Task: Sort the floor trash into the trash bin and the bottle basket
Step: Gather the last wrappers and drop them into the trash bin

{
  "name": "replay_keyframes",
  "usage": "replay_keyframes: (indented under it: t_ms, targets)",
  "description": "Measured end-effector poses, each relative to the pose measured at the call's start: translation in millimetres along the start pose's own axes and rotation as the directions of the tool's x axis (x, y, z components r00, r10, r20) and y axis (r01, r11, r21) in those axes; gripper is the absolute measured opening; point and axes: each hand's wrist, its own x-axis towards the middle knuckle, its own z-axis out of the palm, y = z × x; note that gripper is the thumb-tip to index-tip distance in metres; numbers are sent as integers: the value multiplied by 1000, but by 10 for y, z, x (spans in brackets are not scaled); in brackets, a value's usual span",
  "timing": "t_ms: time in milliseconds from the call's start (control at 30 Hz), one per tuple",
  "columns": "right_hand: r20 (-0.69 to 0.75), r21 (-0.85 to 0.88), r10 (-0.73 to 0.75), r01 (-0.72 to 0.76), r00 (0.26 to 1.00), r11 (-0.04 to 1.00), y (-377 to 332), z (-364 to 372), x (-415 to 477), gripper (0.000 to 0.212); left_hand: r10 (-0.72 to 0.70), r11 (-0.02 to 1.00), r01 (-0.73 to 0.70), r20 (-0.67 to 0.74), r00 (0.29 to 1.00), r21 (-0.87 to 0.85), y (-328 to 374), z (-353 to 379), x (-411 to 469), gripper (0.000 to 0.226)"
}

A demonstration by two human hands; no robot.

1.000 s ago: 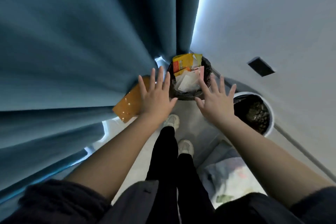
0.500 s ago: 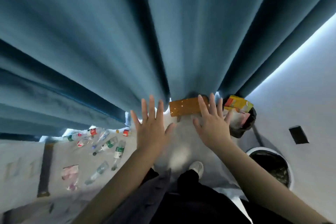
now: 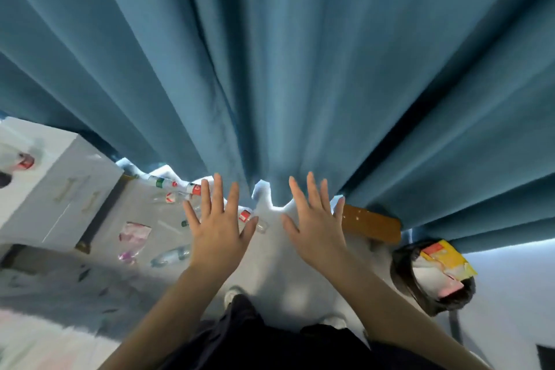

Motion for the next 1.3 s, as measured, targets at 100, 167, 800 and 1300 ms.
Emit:
replay_keyframes:
  t_ms: [100,167,800,1300]
  targets:
    - [40,1,-42,42,998,999,-535,185,196,64,-65,998,63,44,997,29,-592,-83,79,87]
    - [72,5,-76,76,994,997,-826,284,326,64,-134,991,133,58,989,15,-949,-78,107,77]
    - [427,-45,-505,575,751,817,-2417,852,2181,70,-725,657,747,187,662,-99,-2631,283,495,71]
    - [788,-194,-456,870,414,453,-4036,4331,3770,101,-769,371,928,572,285,37,-4990,3130,933,97]
